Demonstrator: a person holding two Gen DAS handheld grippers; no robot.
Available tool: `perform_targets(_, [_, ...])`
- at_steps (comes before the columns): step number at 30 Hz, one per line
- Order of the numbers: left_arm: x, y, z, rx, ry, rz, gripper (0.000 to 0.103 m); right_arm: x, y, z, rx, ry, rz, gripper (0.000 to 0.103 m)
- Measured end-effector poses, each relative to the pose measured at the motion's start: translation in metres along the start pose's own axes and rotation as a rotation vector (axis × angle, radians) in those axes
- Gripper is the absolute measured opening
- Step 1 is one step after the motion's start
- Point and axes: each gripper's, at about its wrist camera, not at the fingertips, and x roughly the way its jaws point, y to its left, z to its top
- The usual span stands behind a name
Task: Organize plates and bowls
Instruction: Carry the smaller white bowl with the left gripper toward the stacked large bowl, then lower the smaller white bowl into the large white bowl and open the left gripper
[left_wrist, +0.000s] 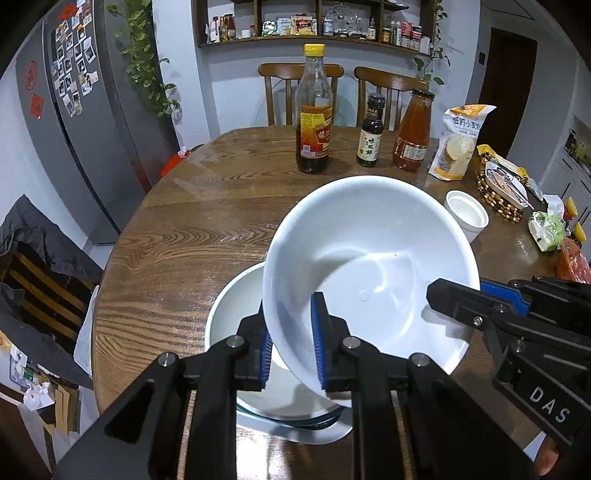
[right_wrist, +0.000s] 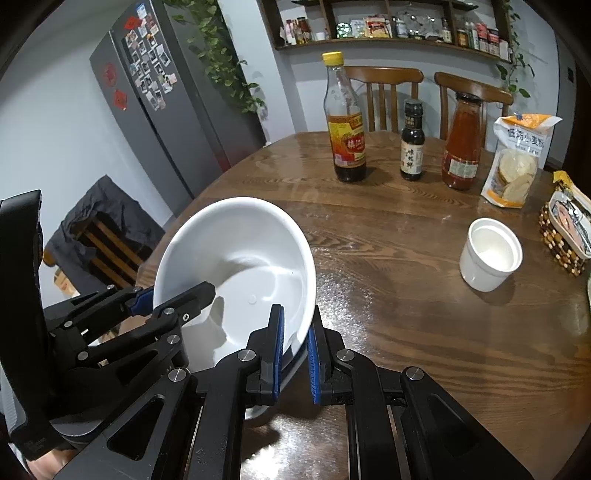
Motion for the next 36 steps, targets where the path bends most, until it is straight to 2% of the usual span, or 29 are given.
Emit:
perform_targets(17, [0.027, 0.039, -0.024, -0.062, 0.100, 0.083, 0.018, 0.055, 0.028, -0.010, -0.015, 0.157, 0.077, 0.015])
perform_targets(27, [0.035, 0.041, -0.028, -0.059, 0.120, 0.097, 0.018, 0.066, 0.038, -0.017, -0.036, 0.198, 0.056, 0.015])
perform_targets(36, [0.034, 0.039, -0.029, -0.033, 0.098, 0.129, 0.021, 0.065, 0.040, -0.016, -0.060, 0.180, 0.000, 0.015])
